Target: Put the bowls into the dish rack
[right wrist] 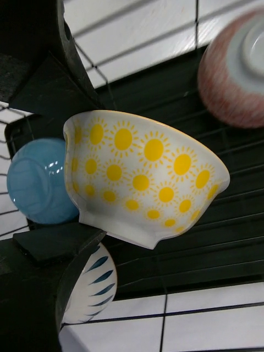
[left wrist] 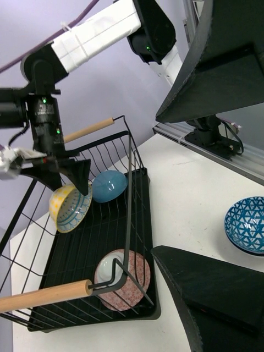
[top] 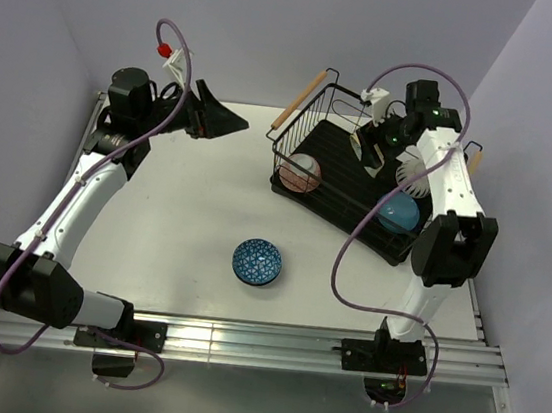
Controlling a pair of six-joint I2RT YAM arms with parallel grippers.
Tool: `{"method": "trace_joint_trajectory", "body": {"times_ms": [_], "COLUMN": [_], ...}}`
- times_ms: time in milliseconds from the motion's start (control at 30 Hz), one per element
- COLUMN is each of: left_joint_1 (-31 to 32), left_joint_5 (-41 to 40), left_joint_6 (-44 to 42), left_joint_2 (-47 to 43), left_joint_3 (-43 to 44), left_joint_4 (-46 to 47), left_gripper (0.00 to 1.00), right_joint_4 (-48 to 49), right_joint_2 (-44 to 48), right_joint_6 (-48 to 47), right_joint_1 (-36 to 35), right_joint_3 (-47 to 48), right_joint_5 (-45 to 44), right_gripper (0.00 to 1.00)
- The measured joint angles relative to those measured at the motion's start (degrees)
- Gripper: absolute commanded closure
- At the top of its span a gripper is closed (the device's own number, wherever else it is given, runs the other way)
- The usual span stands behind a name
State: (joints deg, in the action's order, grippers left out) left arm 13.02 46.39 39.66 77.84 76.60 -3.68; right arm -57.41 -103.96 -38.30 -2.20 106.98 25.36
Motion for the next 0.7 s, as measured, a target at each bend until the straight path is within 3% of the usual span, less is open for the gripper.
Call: {"method": "trace_joint_trajectory", "body": {"times_ms": [333, 633, 700], "left_joint_1": [-2.3, -2.5, -2.6], "left_joint_5": [0.2, 0.3, 0.3], "left_joint_6": [1.7, 2.0, 2.0], "left_joint_2": [1.7, 2.0, 2.0], "left_joint_3": [-0.5, -0.5, -0.5], "left_joint_4": [0.4, 0.4, 0.4], "left_gripper": [0.0, 0.01, 0.01], "right_joint_4": [1.2, 1.6, 1.7], "right_joint_2": [-3.1, -5.8, -6.0], "right_joint_6": [-5.5, -6.8, -7.1], "right_joint_1": [-6.3, -10.7, -11.2], "right_joint_3": [-4.7, -5.6, -5.8], "right_joint_5": [-13.7, -19.4, -20.5], "right_gripper": [1.0, 1.0, 0.92]}}
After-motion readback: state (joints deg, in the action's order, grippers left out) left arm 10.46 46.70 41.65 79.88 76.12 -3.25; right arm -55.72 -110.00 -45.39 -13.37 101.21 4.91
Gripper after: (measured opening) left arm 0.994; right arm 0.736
